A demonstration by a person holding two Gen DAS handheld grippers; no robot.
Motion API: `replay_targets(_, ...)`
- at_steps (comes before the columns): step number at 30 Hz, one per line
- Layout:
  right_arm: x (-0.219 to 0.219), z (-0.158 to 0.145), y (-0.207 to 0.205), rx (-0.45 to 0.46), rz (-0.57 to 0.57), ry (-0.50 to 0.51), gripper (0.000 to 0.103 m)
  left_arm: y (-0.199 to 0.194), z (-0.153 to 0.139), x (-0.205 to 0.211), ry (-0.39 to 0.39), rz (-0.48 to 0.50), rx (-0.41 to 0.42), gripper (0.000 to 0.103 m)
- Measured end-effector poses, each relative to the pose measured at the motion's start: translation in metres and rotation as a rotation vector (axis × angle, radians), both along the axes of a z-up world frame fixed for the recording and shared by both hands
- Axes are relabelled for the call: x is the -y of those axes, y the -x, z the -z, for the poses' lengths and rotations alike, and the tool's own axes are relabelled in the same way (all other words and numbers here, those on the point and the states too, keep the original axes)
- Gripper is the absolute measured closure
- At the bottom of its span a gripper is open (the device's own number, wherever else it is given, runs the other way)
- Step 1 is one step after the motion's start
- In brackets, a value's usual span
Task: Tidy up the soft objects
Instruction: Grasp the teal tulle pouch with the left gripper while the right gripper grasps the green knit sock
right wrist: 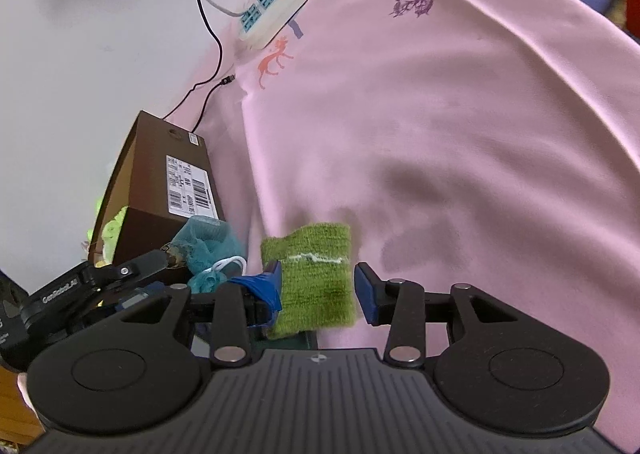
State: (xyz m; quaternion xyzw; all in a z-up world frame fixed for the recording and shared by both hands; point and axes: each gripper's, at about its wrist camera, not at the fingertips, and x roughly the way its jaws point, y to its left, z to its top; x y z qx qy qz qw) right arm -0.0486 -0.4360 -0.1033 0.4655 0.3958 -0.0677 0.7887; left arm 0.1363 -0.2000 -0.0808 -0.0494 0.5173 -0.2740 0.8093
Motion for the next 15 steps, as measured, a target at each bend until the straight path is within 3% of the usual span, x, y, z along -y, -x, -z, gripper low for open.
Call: replay_targets(15,-0.003,0.011,-0.023,-0.009,-0.060,-0.014,0.078,-0.019,0.029,0.033,-0.128,0.041,0.007,0.029)
